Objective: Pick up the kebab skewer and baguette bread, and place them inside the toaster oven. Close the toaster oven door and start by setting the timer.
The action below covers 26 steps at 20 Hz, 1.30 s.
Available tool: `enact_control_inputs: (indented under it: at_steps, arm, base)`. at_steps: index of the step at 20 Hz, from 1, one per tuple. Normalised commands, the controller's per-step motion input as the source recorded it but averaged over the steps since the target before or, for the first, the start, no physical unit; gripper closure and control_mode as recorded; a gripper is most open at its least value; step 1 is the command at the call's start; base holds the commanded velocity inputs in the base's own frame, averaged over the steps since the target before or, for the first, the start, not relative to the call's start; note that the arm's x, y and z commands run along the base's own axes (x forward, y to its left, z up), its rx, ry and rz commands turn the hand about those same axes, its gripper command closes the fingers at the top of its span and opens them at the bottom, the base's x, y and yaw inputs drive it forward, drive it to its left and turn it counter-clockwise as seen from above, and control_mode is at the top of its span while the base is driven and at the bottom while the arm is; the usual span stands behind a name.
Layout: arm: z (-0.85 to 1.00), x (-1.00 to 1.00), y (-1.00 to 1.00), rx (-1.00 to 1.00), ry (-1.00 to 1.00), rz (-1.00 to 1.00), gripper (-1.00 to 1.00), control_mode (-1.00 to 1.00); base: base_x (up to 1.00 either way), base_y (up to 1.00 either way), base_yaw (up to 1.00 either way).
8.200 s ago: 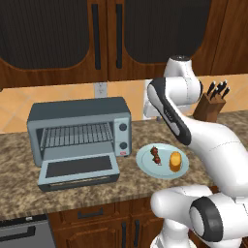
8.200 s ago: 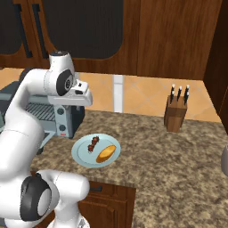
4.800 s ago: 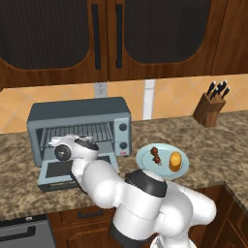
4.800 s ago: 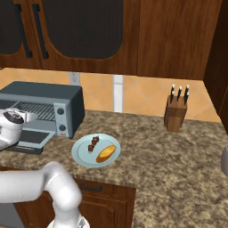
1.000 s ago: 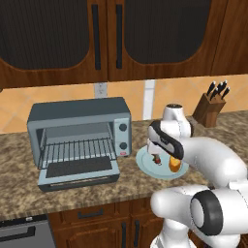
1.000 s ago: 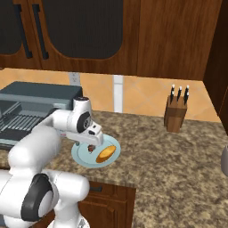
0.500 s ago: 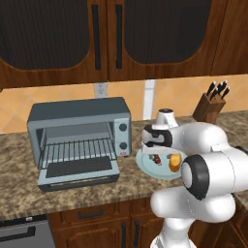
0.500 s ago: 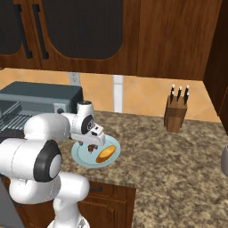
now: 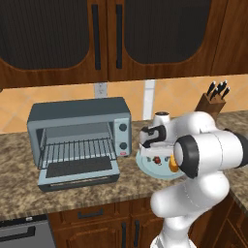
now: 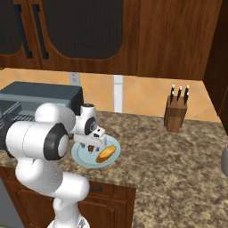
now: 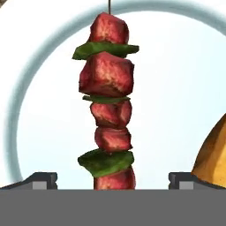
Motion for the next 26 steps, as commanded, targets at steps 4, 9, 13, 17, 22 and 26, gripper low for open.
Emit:
enact_control_inputs:
  at_steps: [4,9,13,17,22,26]
  arm:
    - [-0.3,0.22,-0.01,0.0,0.02,0.0,-1.0,-1.0]
    - [-0.2,0.11,0.0,0.0,0.02,0.0,-1.0,-1.0]
    - [-0.16,0.0,0.0,0.0,0.05,0.0,-1.0,-1.0]
    - [-0.16,0.0,0.0,0.0,0.06,0.0,1.0,-1.0]
    - [-0.09,-0.07,0.0,0.0,0.02,0.0,1.0,-1.0]
    - [0.06,-0.44,0.0,0.0,0.0,-0.03,1.0,-1.0]
  base:
    - [0.0,0.0,0.0]
    - [0.0,0.0,0.0]
    - [0.0,0.0,0.0]
    - [0.0,0.0,0.0]
    - [0.0,0.0,0.0]
    - [0.0,0.0,0.0]
